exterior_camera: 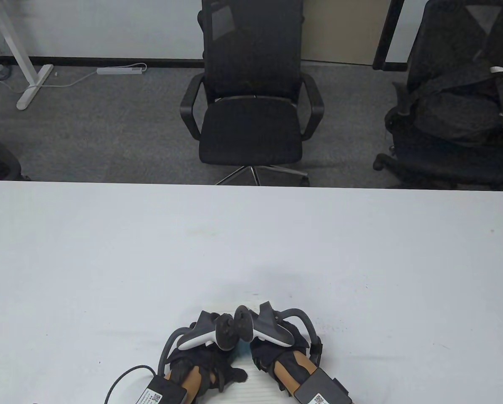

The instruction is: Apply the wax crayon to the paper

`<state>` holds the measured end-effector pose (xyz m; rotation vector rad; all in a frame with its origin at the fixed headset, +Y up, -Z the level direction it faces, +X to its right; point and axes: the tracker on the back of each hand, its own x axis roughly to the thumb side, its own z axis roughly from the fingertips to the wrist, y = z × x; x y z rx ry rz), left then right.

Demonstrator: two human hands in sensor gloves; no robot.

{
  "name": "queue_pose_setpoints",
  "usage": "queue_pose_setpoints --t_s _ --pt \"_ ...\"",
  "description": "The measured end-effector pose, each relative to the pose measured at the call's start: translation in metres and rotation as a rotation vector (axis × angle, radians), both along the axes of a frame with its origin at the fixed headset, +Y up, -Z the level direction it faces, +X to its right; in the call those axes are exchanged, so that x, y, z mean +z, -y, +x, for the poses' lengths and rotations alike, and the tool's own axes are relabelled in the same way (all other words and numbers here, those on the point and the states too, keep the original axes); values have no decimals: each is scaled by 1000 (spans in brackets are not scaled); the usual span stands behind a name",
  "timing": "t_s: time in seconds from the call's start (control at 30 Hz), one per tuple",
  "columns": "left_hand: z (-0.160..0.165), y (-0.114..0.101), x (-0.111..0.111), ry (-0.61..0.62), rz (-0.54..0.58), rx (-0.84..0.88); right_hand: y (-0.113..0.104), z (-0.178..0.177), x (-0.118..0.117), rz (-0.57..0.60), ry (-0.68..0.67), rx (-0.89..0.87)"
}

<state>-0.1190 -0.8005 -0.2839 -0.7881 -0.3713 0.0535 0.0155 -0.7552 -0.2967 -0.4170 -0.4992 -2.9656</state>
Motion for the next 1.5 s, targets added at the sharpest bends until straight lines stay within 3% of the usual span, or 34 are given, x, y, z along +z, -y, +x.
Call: queue_pose_setpoints --t_s 0.07,0.17,0.27,0.37,0.47,0.6,0.7,0.8,0.87,1.03,1.33,1.5 --pt "0 0 0 0 0 0 0 -3 2 -97 -13 40" --pt "0 0 0 0 -1 1 0 -5 3 -56 -18 48" --pt "0 0 0 0 -1 0 1 -3 2 62 9 -13" --pt "0 0 0 -1 0 0 1 -3 3 57 1 -14" --pt "0 0 0 -1 0 0 0 -5 3 -51 -16 28" --pt "0 0 0 0 -1 1 0 -4 3 -42 -17 26" --pt "0 0 0 0 0 0 2 -1 2 68 10 -36" --pt "0 -1 0 0 0 0 1 -1 2 18 -2 -21" --pt "0 -1 0 0 0 0 2 -2 2 -87 -6 15" --pt "0 -1 0 1 0 -1 2 6 -1 -96 13 -37" --pt "0 -1 0 -1 -3 4 -48 58 -12 -12 205 -418" --pt "0 0 1 -3 -5 10 -55 76 -18 20 255 -385"
